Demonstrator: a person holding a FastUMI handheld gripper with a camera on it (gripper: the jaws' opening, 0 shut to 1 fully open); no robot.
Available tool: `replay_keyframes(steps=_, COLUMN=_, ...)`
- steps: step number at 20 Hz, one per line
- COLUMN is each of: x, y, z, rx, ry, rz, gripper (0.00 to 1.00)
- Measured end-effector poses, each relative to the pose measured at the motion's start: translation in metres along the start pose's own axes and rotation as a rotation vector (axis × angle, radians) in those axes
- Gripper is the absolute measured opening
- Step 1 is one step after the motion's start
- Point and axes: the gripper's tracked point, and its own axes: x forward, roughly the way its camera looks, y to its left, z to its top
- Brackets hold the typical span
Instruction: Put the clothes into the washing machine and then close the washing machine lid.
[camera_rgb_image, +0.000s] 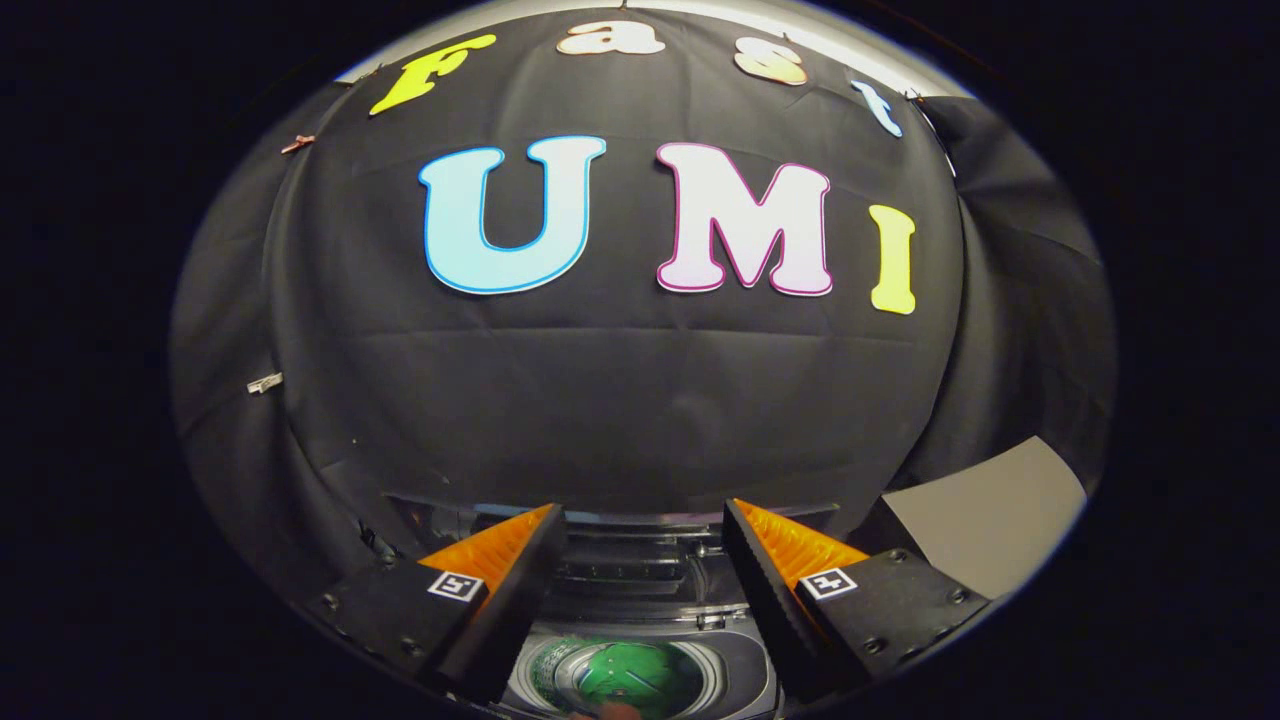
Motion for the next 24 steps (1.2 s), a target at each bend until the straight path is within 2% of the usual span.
replay_keyframes(steps=6, x=0.053, y=0.014, z=0.003, rx=-0.011, ry=0.017, rz=0.069, gripper=0.99)
replay_keyframes(steps=11, x=0.084, y=0.012, z=-0.019, rx=-0.032, ry=0.081, rz=0.076, gripper=0.99)
replay_keyframes(steps=12, x=0.082, y=0.013, z=-0.028, rx=-0.037, ry=0.117, rz=0.087, gripper=0.99)
replay_keyframes(steps=15, x=0.075, y=0.013, z=-0.025, rx=0.042, ry=0.088, rz=0.085, gripper=0.98)
replay_keyframes(steps=24, x=0.037, y=0.013, z=-0.034, rx=0.013, ry=0.011, rz=0.11, gripper=1.0)
